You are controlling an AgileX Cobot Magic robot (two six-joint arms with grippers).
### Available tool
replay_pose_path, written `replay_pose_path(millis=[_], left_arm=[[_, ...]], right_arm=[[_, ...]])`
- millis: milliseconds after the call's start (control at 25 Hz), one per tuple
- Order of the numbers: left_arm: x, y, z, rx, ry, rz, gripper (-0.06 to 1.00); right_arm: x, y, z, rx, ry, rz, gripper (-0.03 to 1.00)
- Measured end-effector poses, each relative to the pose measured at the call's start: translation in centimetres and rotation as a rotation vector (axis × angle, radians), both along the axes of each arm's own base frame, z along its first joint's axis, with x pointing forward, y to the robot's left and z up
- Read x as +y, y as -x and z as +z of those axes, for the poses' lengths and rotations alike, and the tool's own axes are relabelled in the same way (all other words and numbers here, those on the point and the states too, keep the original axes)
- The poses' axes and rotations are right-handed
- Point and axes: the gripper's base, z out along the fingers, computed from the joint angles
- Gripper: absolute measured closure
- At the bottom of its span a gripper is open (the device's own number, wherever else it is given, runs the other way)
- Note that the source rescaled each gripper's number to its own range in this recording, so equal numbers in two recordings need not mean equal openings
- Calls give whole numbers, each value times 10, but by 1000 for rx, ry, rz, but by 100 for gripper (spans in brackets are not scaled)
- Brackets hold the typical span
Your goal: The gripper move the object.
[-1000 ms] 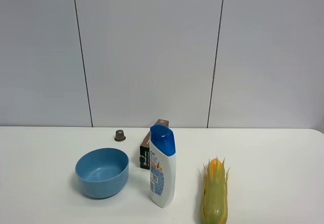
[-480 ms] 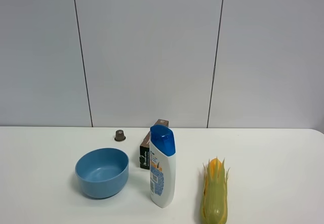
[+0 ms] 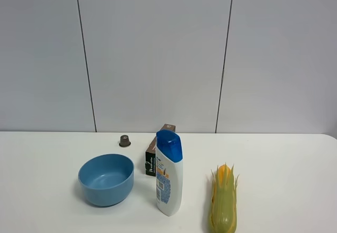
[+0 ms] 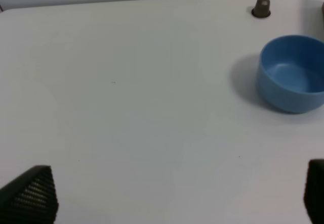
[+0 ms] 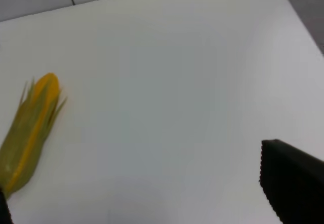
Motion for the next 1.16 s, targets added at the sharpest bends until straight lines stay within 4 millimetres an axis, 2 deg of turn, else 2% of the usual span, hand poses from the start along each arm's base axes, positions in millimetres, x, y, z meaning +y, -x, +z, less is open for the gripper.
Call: replay_pose_path(millis=[280, 1160], left_arm=[[0, 0, 0, 0, 0, 0, -6], [0, 0, 0, 0, 0, 0, -6]], right_arm=[[-3, 0, 0, -3, 70, 4, -3], [-3, -1, -2, 7, 74, 4, -3]])
